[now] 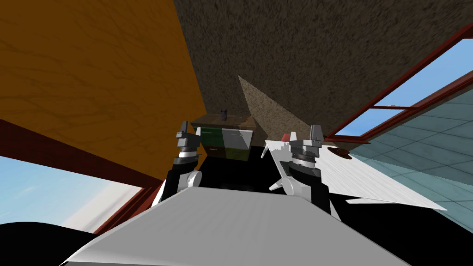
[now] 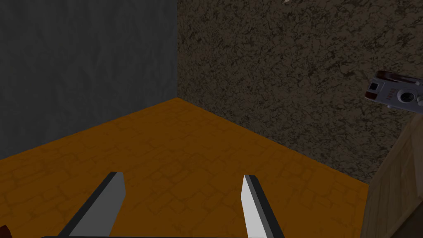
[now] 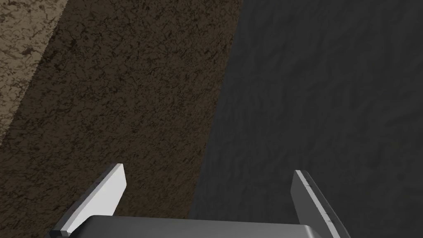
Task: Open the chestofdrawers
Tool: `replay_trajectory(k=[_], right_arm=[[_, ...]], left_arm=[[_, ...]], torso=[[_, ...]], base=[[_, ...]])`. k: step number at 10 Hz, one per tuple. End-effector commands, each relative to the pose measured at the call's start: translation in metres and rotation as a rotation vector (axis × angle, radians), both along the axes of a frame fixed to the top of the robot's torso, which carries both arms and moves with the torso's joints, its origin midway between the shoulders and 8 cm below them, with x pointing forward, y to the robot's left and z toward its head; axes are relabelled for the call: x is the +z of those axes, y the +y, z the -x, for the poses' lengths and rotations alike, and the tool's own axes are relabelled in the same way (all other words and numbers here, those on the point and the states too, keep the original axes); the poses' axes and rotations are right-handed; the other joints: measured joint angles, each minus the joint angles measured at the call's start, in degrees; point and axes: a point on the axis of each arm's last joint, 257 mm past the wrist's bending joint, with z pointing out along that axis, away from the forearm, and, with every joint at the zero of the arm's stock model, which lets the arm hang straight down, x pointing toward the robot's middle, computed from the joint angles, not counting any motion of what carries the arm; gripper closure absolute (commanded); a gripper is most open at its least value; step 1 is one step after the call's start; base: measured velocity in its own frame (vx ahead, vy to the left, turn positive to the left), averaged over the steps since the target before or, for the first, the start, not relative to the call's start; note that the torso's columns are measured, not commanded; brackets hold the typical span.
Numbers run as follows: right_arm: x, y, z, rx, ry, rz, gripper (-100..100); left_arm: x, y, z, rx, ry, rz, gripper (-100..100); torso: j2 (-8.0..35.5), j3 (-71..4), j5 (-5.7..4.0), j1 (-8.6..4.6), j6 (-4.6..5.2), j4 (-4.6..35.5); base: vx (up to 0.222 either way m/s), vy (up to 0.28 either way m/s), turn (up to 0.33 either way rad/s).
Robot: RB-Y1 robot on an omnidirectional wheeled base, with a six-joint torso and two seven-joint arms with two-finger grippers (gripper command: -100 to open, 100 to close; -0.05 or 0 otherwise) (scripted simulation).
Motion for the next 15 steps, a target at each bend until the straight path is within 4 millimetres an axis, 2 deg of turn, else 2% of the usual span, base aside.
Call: replay_trajectory(k=[1,9,10,12,15], right_arm=[[0.0,0.0,0.0,0.0,0.0,0.0,0],[0.0,0.0,0.0,0.0,0.0,0.0,0],[0.0,0.0,0.0,0.0,0.0,0.0,0],[0.0,0.0,0.0,0.0,0.0,0.0,0],[0.0,0.0,0.0,0.0,0.0,0.0,0]], left_arm=[[0.0,0.0,0.0,0.0,0.0,0.0,0],[0.0,0.0,0.0,0.0,0.0,0.0,0],[-0.003,-0.005,-0.003,-0.017,0.01,-0.025,-100],[-0.011,-0.012,-0.009,-0.04,0.029,-0.056,-100],[-0.028,-0.021,-0.023,-0.071,0.065,-0.087,-100]], torso=[[2.32,-4.67,0.0,0.0,0.0,2.35],[35.39,-70.73,0.0,0.0,0.0,35.37],[39.62,-79.19,0.0,0.0,0.0,39.6],[42.01,-84.3,0.0,0.0,0.0,42.03],[42.22,-84.6,-0.01,-0.03,0.0,42.26]], base=[[0.0,0.0,0.0],[0.0,0.0,0.0],[0.022,-0.001,0.02],[0.037,-0.011,0.03],[0.067,-0.026,0.049]])
